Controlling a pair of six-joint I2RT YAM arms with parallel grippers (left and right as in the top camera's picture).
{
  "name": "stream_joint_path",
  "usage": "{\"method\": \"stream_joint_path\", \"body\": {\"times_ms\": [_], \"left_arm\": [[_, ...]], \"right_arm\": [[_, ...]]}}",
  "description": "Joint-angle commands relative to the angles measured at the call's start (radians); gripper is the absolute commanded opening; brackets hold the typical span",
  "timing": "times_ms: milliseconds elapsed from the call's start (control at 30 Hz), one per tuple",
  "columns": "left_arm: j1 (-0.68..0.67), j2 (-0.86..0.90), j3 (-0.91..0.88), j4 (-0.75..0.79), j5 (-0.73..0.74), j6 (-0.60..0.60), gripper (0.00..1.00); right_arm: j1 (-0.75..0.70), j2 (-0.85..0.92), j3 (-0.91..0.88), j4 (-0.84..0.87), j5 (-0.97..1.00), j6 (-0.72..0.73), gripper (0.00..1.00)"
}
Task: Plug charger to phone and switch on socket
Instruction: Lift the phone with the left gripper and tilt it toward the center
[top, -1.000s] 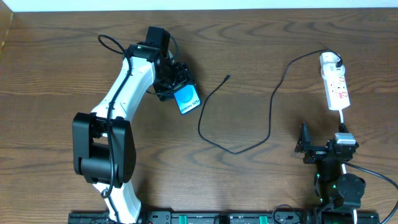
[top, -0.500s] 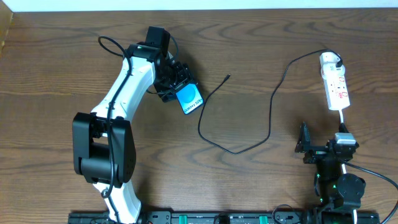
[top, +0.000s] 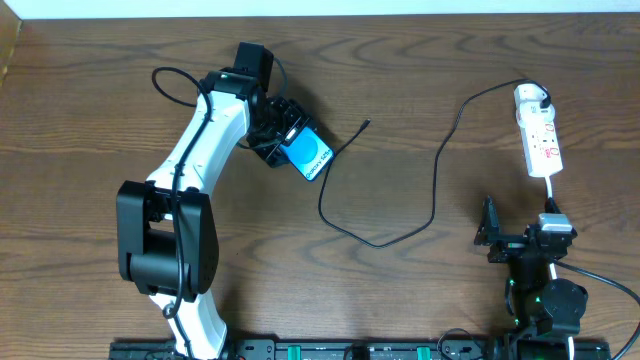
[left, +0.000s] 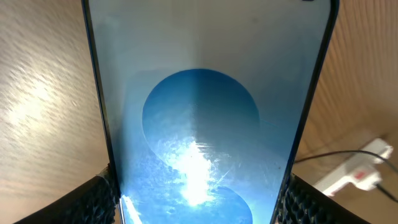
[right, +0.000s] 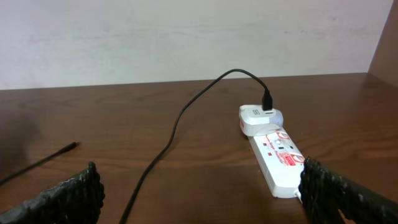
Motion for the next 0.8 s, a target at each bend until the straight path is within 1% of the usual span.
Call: {"method": "stream_joint_path", "body": {"times_ms": [0,167,300,400,467,567,767], "left_arm": [[0.0,-0.027,0.02,0.002,0.098,-0.111,0.63],[0.0,-0.027,0.02,-0.007,0.118,-0.173,0.61],[0.0,-0.027,0.02,-0.006,0.19,-0.227,0.61],[0.0,-0.027,0.02,-0.007,0.211,-0.246,0.61],[0.0,-0.027,0.02,-0.008,0.212,-0.25,0.56],[0.0,-0.027,0.02,-0.019,0.219,-0.274,0.56],[0.0,-0.027,0.02,-0.018,0.286,-0.311,0.56]], "right_arm": [[0.006,-0.004,-0.001,-0.004,-0.006,0.013,0.99],[0.006,-0.004,-0.001,-0.004,-0.006,0.013,0.99],[0.006,-0.004,-0.001,-0.004,-0.006,0.013,0.99],[0.006,-0.004,-0.001,-0.004,-0.006,0.013,0.99],[0.006,-0.004,-0.001,-0.004,-0.006,0.013,0.99],[0.006,-0.004,-0.001,-0.004,-0.006,0.013,0.99],[0.006,-0.004,-0.001,-0.004,-0.006,0.013,0.99]]}}
